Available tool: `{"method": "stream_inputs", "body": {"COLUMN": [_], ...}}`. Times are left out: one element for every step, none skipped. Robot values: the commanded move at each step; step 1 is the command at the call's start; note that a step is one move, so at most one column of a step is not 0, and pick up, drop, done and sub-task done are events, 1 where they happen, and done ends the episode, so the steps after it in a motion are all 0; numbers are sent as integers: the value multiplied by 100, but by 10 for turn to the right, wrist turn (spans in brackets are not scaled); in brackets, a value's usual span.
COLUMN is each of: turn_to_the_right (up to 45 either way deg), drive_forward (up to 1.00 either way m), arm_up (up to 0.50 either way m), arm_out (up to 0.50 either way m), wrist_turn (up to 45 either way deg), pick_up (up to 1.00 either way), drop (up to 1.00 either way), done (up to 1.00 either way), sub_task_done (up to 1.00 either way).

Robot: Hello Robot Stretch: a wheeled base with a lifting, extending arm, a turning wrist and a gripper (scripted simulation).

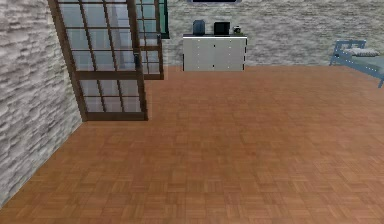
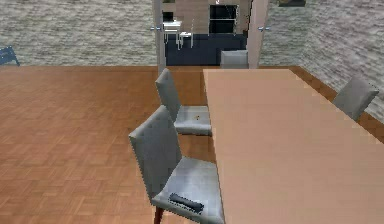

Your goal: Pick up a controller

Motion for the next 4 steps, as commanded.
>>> {"method": "stream_inputs", "body": {"turn_to_the_right": [0, 0, 0, 0], "drive_forward": [0, 0, 0, 0], "arm_up": [50, 4, 0, 0], "arm_out": [0, 0, 34, 0], "wrist_turn": [0, 0, 0, 450], "pick_up": [0, 0, 0, 0], "drop": [0, 0, 0, 0], "done": [0, 0, 0, 0], "sub_task_done": [0, 0, 0, 0]}}
